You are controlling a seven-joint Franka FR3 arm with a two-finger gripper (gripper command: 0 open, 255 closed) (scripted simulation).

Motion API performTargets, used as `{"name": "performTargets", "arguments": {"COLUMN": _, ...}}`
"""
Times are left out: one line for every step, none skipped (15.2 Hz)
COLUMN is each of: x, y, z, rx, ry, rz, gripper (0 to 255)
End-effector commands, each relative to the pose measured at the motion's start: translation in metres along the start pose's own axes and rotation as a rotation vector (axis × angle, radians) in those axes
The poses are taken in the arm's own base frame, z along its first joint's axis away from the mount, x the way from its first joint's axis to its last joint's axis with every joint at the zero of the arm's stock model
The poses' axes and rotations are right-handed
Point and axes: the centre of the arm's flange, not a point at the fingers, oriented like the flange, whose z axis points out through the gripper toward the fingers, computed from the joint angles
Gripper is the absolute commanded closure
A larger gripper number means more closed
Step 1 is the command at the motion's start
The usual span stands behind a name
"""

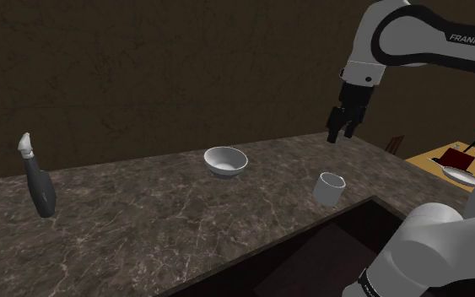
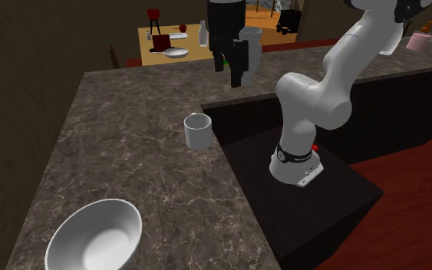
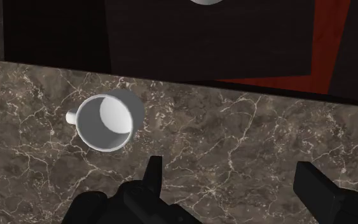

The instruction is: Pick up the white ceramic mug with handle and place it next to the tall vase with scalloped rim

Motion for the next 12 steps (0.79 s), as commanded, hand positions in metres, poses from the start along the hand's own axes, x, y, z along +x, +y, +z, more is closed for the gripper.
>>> {"name": "performTargets", "arguments": {"x": 0.0, "y": 0.0, "z": 0.0, "rx": 0.0, "ry": 0.0, "rz": 0.0, "gripper": 0}}
{"name": "performTargets", "arguments": {"x": 0.0, "y": 0.007, "z": 0.011, "rx": 0.001, "ry": 0.004, "rz": -0.01, "gripper": 0}}
{"name": "performTargets", "arguments": {"x": 0.0, "y": 0.013, "z": 0.023, "rx": 0.001, "ry": 0.009, "rz": -0.02, "gripper": 0}}
{"name": "performTargets", "arguments": {"x": 0.0, "y": 0.02, "z": 0.034, "rx": 0.002, "ry": 0.013, "rz": -0.03, "gripper": 0}}
{"name": "performTargets", "arguments": {"x": 0.001, "y": 0.027, "z": 0.046, "rx": 0.003, "ry": 0.018, "rz": -0.041, "gripper": 0}}
{"name": "performTargets", "arguments": {"x": 0.001, "y": 0.033, "z": 0.057, "rx": 0.003, "ry": 0.022, "rz": -0.051, "gripper": 0}}
{"name": "performTargets", "arguments": {"x": 0.002, "y": 0.04, "z": 0.069, "rx": 0.004, "ry": 0.026, "rz": -0.061, "gripper": 0}}
{"name": "performTargets", "arguments": {"x": 0.003, "y": 0.047, "z": 0.08, "rx": 0.005, "ry": 0.031, "rz": -0.071, "gripper": 0}}
{"name": "performTargets", "arguments": {"x": 0.003, "y": 0.053, "z": 0.091, "rx": 0.005, "ry": 0.035, "rz": -0.081, "gripper": 0}}
{"name": "performTargets", "arguments": {"x": 0.004, "y": 0.06, "z": 0.103, "rx": 0.006, "ry": 0.04, "rz": -0.091, "gripper": 0}}
{"name": "performTargets", "arguments": {"x": 0.005, "y": 0.066, "z": 0.114, "rx": 0.006, "ry": 0.044, "rz": -0.102, "gripper": 0}}
{"name": "performTargets", "arguments": {"x": 0.007, "y": 0.073, "z": 0.126, "rx": 0.007, "ry": 0.049, "rz": -0.112, "gripper": 0}}
